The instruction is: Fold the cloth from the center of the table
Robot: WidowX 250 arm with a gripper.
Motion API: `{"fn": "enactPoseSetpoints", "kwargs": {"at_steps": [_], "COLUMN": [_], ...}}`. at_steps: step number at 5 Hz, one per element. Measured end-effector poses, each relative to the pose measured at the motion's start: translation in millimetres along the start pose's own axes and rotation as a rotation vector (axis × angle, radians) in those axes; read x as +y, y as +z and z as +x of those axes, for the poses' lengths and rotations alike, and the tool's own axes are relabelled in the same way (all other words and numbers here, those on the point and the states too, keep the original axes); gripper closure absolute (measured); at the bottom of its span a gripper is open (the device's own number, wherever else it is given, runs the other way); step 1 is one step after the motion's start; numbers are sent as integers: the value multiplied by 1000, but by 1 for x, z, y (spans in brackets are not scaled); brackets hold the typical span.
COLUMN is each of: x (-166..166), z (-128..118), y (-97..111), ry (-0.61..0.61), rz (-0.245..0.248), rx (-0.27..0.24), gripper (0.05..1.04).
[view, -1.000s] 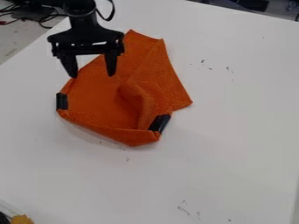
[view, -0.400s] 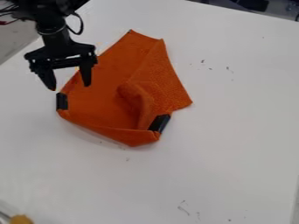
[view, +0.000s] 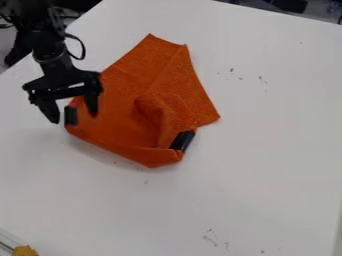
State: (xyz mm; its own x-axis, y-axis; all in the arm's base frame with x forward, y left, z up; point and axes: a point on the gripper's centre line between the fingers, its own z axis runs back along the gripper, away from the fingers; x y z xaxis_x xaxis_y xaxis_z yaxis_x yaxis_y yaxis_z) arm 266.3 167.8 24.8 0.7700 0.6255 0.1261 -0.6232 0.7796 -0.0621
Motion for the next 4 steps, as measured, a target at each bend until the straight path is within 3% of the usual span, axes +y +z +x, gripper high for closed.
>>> {"fn": "enactPoseSetpoints", "kwargs": {"at_steps": [1,2,4], "x": [0,4,3], "z": [1,10,23], "y": [-15,-20,-20], "ry": [-7,-8,-36], "rz": [-8,7,13], "rx": [20,7,-11], "gripper": [83,137,704]}}
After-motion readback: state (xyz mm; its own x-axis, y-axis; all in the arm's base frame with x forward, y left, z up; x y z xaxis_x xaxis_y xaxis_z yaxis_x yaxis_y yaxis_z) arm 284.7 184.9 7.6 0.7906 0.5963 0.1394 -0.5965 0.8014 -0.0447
